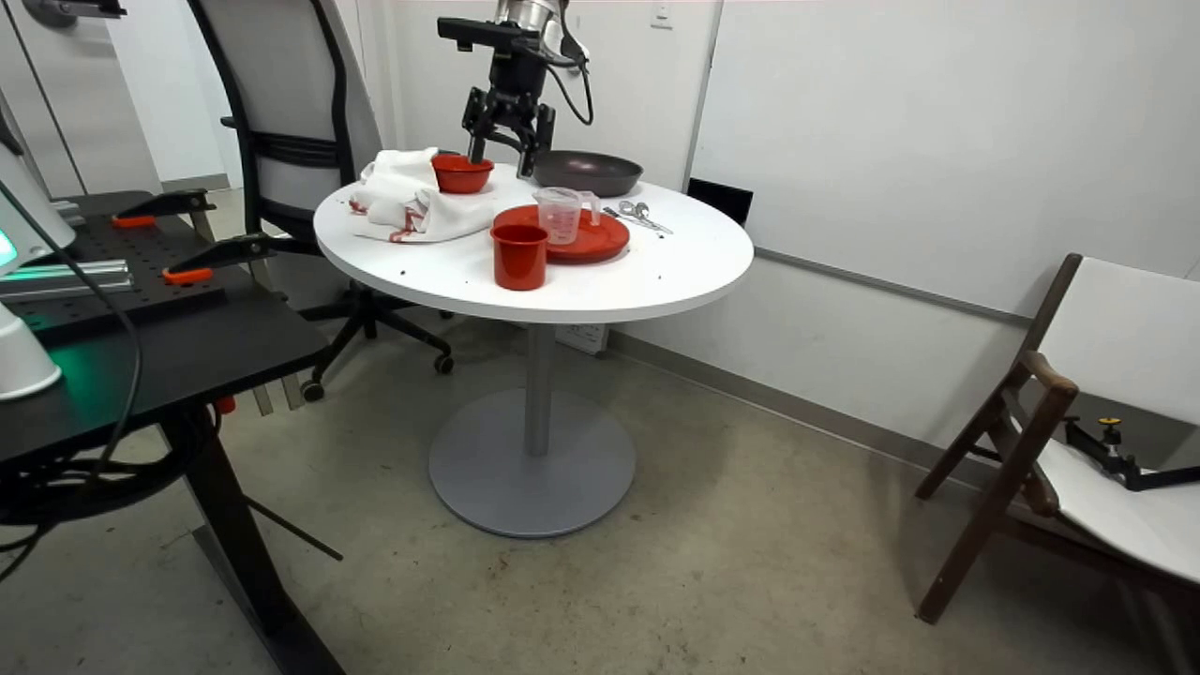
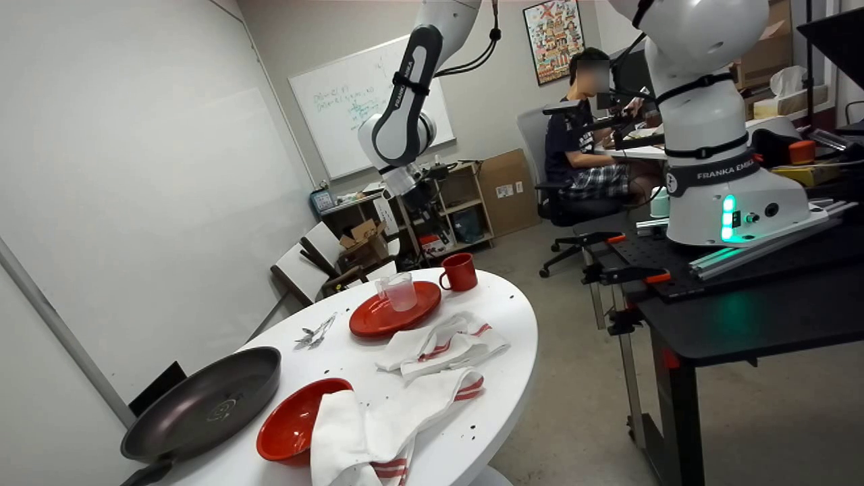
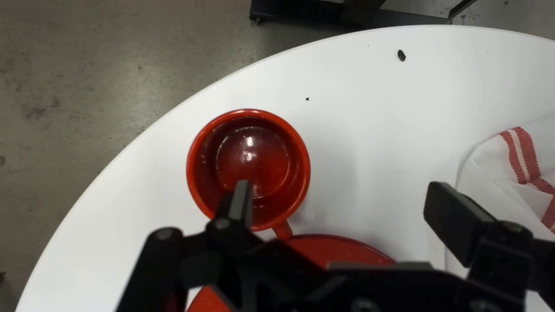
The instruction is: Pick up the red mug then set it down again
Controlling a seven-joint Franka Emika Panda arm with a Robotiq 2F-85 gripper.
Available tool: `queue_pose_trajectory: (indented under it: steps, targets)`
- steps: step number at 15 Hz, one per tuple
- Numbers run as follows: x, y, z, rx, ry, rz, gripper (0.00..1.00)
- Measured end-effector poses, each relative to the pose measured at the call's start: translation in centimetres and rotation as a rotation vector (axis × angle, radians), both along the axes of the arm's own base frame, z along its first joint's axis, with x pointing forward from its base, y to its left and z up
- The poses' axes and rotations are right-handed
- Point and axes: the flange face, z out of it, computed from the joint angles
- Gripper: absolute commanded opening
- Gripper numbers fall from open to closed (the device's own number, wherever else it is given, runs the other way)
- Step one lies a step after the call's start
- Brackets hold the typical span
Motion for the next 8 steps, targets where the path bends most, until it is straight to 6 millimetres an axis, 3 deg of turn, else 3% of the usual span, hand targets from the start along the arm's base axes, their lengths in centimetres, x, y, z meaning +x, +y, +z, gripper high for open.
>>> queue_pose_trajectory:
  steps: [8]
  targets:
    - [-2.0,-2.2,-1.4,-0.013,0.043,-0.019,1.00]
